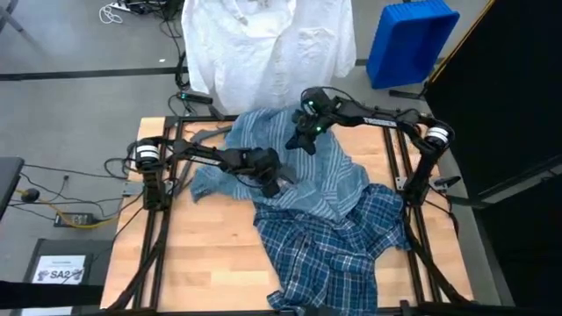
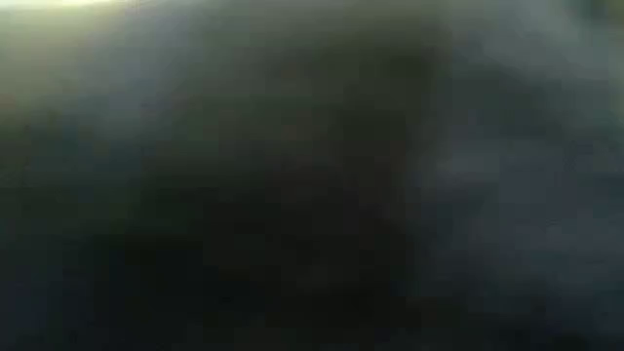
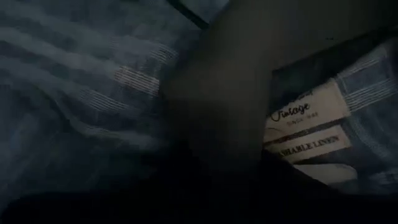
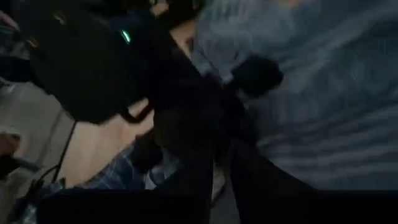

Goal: Hang clothes
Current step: Hang the green shirt on the hanging rack

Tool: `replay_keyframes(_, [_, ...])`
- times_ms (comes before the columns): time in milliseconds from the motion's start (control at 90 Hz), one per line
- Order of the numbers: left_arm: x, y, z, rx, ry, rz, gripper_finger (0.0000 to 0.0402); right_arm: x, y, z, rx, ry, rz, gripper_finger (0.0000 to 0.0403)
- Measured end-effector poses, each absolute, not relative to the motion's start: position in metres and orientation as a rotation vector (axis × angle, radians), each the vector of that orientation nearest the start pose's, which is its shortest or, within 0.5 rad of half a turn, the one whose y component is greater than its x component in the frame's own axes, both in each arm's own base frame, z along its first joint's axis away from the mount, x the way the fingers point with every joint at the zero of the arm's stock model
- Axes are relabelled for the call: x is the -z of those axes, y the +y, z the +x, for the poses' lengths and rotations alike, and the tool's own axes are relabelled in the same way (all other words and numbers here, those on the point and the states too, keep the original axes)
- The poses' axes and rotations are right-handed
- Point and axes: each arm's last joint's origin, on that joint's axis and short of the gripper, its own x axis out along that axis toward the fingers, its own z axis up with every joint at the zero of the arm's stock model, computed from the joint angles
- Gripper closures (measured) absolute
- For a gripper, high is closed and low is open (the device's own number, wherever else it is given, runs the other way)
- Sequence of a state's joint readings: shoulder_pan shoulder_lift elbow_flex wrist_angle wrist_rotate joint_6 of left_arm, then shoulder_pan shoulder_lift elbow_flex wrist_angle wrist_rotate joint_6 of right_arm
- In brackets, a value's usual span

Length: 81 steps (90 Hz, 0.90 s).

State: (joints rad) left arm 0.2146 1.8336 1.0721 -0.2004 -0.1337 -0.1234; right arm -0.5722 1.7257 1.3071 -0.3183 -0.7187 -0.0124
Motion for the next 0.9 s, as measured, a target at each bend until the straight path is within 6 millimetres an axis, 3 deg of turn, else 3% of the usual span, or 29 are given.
replay_keyframes(244, [-0.197, 0.080, 0.373, -0.466, 0.913, 0.065, 0.0326, -0.327, -0.184, 0.284, -0.049, 0.422, 0.331, 0.0371])
replay_keyframes(467, [-0.248, 0.063, 0.389, -0.721, 0.847, 0.429, 0.0328, -0.372, -0.179, 0.242, 0.054, 0.297, 0.297, 0.0353])
replay_keyframes(689, [-0.264, 0.043, 0.395, -0.875, 0.832, 0.704, 0.0329, -0.377, -0.190, 0.210, 0.199, 0.322, 0.425, 0.0297])
replay_keyframes(900, [-0.266, 0.041, 0.394, -0.940, 0.859, 0.770, 0.0330, -0.365, -0.178, 0.226, 0.072, 0.291, 0.536, 0.0205])
